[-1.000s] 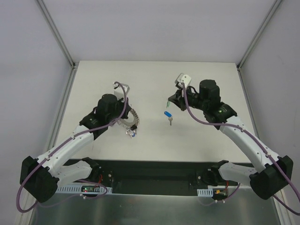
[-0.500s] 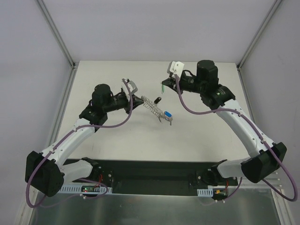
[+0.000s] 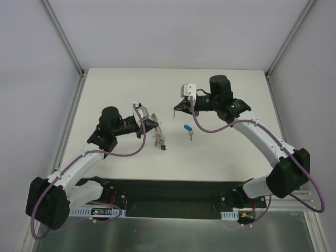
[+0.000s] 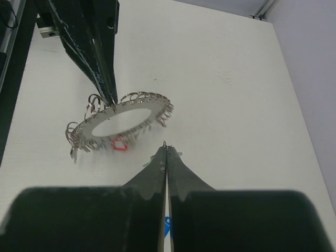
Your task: Put the keys on the keyring
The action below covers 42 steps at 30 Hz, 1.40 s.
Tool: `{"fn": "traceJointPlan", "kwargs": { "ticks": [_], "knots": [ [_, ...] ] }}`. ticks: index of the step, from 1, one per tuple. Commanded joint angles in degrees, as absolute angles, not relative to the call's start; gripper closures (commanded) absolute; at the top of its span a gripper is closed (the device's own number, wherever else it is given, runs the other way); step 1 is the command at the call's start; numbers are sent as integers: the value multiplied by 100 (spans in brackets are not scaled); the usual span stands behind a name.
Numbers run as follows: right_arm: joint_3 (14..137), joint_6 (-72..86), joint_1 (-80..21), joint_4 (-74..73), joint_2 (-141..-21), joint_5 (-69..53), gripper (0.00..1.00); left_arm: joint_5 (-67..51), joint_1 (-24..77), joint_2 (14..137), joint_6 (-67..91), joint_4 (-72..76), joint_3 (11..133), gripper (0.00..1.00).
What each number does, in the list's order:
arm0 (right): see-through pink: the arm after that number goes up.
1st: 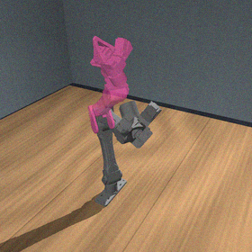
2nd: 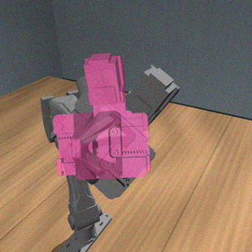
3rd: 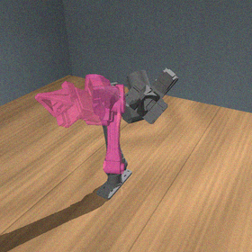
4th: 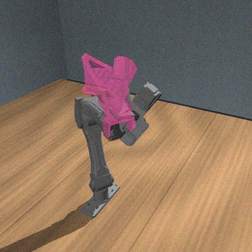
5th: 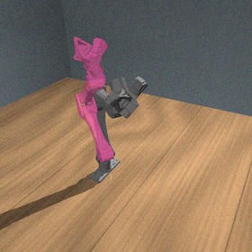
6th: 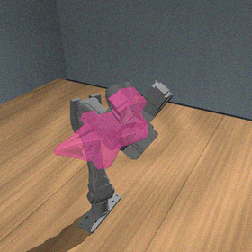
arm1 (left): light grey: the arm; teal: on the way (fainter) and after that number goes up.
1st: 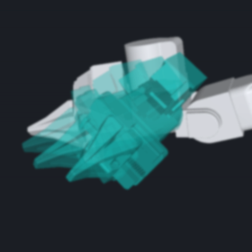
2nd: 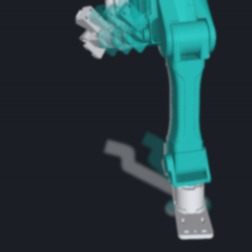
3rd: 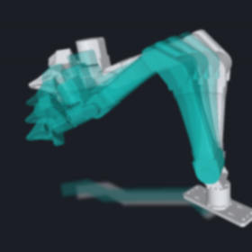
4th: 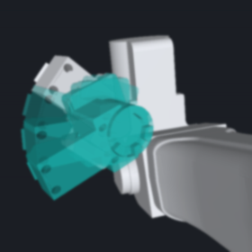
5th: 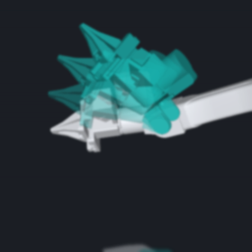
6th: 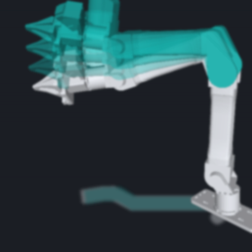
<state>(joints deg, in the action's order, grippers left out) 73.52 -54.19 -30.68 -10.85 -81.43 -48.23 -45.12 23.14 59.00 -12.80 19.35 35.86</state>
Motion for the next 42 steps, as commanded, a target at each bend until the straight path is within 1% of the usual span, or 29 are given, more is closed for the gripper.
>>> {"fn": "traceJointPlan", "kwargs": {
  "ticks": [1,7,11,15,18,24,27,32,42],
  "knots": [
    [7199,-5292,-3199,-423,-8130,-5440,99,-5001,2250,5783,-1661,2383,3629,100],
    [7110,-5019,-3305,-141,-8384,-5370,99,-5054,2250,5643,-1837,2206,3621,100],
    [6935,-5114,-3322,-79,-8394,-5537,99,-4940,2250,5590,-1820,2259,3577,100],
    [6829,-5317,-3340,-79,-8341,-5493,99,-4720,2224,5651,-1504,2618,3437,100],
    [6803,-5405,-3331,-114,-8350,-5695,99,-4658,2153,5677,-1135,3084,3332,100],
    [6812,-5537,-3331,-141,-8350,-6002,99,-4956,2145,5906,-695,3568,3296,100],
    [6838,-5958,-3401,-421,-8341,-6038,99,-5141,2145,5994,-580,3638,3340,100],
    [6803,-6362,-3516,-624,-8314,-5810,99,-5212,2145,6047,-483,3691,3349,100],
    [6785,-6513,-3604,-668,-8332,-5599,99,-5484,2153,6196,-369,3735,3419,100]
  ]
}}
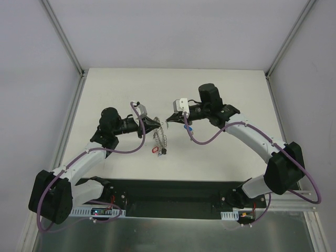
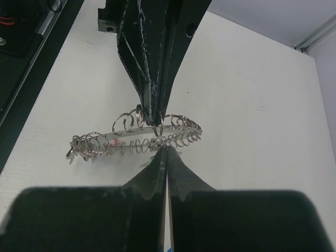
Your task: Put the keys on the keyring
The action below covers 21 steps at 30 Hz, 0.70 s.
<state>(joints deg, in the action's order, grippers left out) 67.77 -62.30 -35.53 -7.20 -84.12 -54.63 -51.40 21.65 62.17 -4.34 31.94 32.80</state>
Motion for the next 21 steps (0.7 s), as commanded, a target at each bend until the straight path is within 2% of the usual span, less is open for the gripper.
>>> {"fn": "traceJointPlan", "kwargs": {
  "ticks": [1,21],
  "knots": [
    [6785,-6521,-3604,-668,-8341,-5607,99,-5510,2153,6205,-360,3735,3419,100],
    [6785,-7074,-3604,-949,-8455,-5590,99,-5563,2153,6557,-176,3937,3419,100]
  ]
}}
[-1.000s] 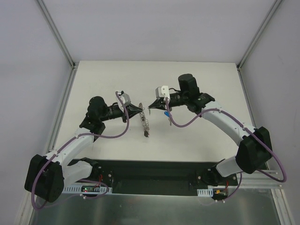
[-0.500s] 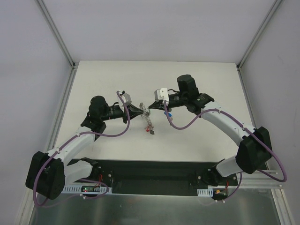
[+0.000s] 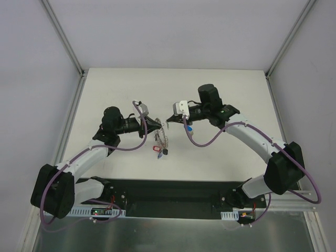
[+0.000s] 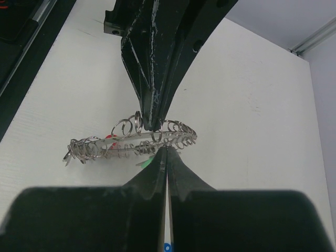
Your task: Put the keys on the keyring
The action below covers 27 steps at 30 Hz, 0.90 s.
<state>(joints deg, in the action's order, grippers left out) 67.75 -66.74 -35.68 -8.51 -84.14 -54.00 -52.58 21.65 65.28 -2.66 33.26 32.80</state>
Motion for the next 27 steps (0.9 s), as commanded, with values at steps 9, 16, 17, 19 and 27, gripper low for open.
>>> {"fn": "traceJointPlan", "kwargs": {
  "ticks": [9,16,17,19,27],
  "knots": [
    [6829,-7348,-3630,-1169,-8552,-5546,99,-5590,2153,6653,-97,4069,3384,100],
    [6873,-7322,-3630,-1160,-8613,-5511,99,-5607,2153,6627,-97,4087,3393,100],
    [6873,-7313,-3639,-1160,-8622,-5511,99,-5590,2153,6618,-97,4087,3393,100],
    [6882,-7295,-3647,-1160,-8622,-5528,99,-5599,2153,6627,-105,4069,3393,100],
    [6917,-7120,-3639,-1151,-8587,-5502,99,-5599,2153,6645,-114,4052,3401,100]
  ]
}}
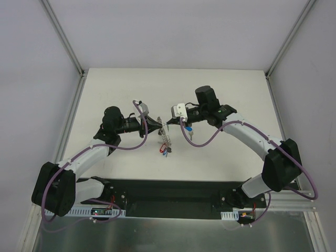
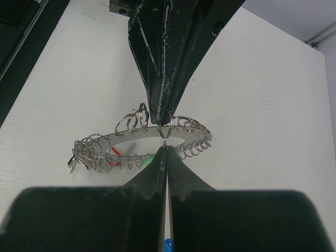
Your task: Put the keys on the keyring
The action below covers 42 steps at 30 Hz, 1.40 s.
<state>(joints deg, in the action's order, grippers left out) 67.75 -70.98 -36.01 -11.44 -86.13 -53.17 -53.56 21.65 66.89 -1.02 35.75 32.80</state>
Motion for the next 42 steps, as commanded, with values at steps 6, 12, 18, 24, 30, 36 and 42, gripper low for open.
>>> {"fn": "traceJointPlan", "kwargs": {
  "ticks": [6,12,18,24,30,36,42],
  "knots": [
    [6908,-6838,-3639,-941,-8561,-5388,99,-5608,2162,6636,-123,4052,3401,100],
    [6934,-6513,-3639,-800,-8552,-5335,99,-5616,2171,6636,-149,4043,3410,100],
    [6943,-6363,-3647,-738,-8534,-5335,99,-5590,2188,6627,-202,3964,3428,100],
    [7005,-6503,-3639,-922,-8525,-5475,99,-5546,2188,6627,-237,3929,3428,100],
    [7049,-6486,-3639,-1028,-8499,-5502,99,-5519,2188,6583,-334,3823,3436,100],
    [7075,-6399,-3639,-1020,-8517,-5511,99,-5607,2197,6600,-325,3814,3454,100],
    [7101,-6223,-3639,-958,-8543,-5554,99,-5625,2206,6583,-343,3815,3445,100]
  ]
}}
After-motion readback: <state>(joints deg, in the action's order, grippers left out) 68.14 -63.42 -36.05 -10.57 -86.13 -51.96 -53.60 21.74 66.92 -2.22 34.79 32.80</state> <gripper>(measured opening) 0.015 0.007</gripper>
